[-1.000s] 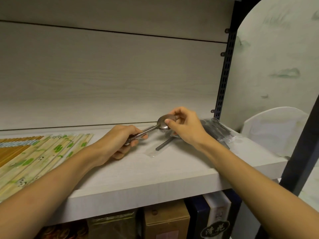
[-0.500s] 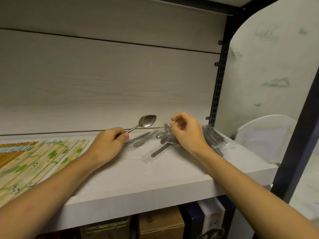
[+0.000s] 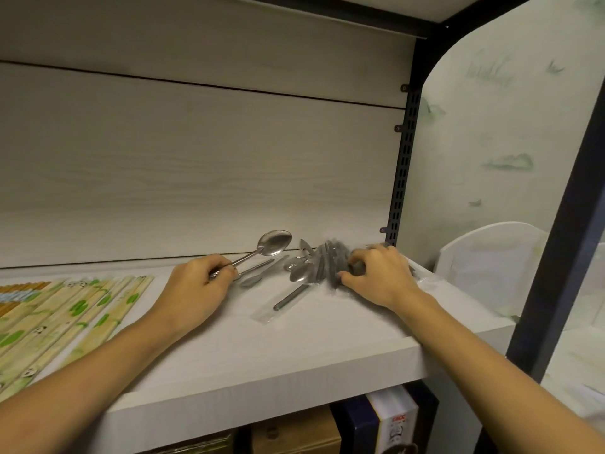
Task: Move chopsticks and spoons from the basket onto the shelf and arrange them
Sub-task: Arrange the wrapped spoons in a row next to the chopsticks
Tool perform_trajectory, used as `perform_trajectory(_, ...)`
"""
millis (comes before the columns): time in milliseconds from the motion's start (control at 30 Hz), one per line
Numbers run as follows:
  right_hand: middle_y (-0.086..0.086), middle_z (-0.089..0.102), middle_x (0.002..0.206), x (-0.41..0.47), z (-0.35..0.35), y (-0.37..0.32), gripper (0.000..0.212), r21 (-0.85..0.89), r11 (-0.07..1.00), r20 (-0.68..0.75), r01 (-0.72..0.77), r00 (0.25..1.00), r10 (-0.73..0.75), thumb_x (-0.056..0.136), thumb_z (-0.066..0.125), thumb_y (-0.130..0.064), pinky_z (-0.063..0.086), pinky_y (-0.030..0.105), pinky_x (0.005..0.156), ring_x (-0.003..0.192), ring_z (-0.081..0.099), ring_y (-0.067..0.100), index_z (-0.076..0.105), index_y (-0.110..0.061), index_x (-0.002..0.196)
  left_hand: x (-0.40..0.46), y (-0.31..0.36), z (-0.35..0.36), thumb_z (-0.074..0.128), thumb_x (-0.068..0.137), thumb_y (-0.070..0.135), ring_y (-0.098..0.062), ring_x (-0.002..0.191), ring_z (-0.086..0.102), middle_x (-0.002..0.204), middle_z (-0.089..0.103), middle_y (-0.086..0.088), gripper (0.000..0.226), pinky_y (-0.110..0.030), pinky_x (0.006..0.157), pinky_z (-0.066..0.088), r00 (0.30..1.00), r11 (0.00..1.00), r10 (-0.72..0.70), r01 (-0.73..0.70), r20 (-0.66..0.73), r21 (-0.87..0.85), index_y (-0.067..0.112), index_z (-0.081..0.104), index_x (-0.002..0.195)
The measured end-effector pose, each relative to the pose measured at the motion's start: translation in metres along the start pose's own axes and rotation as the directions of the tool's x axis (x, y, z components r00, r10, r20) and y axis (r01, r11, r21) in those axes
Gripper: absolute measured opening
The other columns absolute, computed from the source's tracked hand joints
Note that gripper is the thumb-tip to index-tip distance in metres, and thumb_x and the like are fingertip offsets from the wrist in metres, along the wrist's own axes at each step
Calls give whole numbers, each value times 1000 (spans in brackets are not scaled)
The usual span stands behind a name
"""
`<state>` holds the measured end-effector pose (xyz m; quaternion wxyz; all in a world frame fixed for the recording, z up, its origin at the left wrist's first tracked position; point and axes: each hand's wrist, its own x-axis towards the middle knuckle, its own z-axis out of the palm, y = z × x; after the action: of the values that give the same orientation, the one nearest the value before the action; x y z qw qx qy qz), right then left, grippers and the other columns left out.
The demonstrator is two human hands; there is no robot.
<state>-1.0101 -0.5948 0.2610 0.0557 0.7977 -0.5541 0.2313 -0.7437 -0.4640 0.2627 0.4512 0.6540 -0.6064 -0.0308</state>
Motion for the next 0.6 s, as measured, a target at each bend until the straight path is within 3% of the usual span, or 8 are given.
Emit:
perform_trajectory(67,0,64,88,-1,1,0,18,65,998,-18,-5,1000,6,75,61,-44,48,37,81,99,57,31,67,-29,84,0,0,-1,53,94,18,-12,59,52,63,62,1,21,-17,52,34,1000,1000,-19,19,-21,-1,23,68,80)
perform_trajectory(133,0,65,88,-3,0,1,20,128,992,-31,-5,999,9,76,59,-37,48,37,81,99,58,32,67,-28,91,0,0,-1,53,93,17,-12,59,51,65,63,0,21,-22,54,35,998,999,-43,43,-38,-10,23,68,80)
perform_trajectory(233,0,56,128,-8,-3,-3,45,160,987,0,25,1000,-25,86,52,-52,39,46,101,124,45,31,51,-39,129,0,-1,0,53,93,16,-13,61,52,65,63,-1,21,-21,56,36,997,998,-65,65,-52,-11,22,68,79)
perform_trajectory(333,-9,28,156,-15,-8,-9,58,109,990,182,91,977,-110,84,42,-73,20,58,112,143,23,25,37,-52,138,0,-1,0,53,93,16,-13,64,56,65,63,2,22,-21,56,37,997,998,-70,70,-41,-8,22,68,78)
perform_trajectory(400,-13,39,150,-16,-6,-11,57,90,984,248,156,953,-174,78,39,-80,21,62,110,140,32,22,50,-51,126,0,0,0,53,93,16,-14,65,58,66,63,4,24,-20,56,37,996,997,-78,78,-38,-10,25,67,76)
perform_trajectory(467,-21,55,125,-17,-7,-12,55,134,974,193,182,959,-206,73,35,-81,29,59,105,121,47,16,59,-43,104,0,0,0,52,93,15,-13,64,56,65,63,3,26,-21,55,36,995,996,-92,92,-46,-18,26,66,74)
perform_trajectory(533,-23,56,111,-15,-7,-14,57,165,967,126,196,968,-218,70,32,-81,27,57,107,114,47,13,61,-37,92,1,-1,0,52,92,15,-14,63,55,64,62,1,27,-23,55,36,993,994,-104,102,-54,-29,26,65,72)
perform_trajectory(600,-17,55,112,-7,-9,-18,56,158,967,73,202,974,-215,71,31,-80,25,54,108,117,44,15,62,-37,89,2,-3,0,53,92,16,-15,63,54,63,62,1,26,-23,54,36,992,993,-116,114,-53,-43,25,66,72)
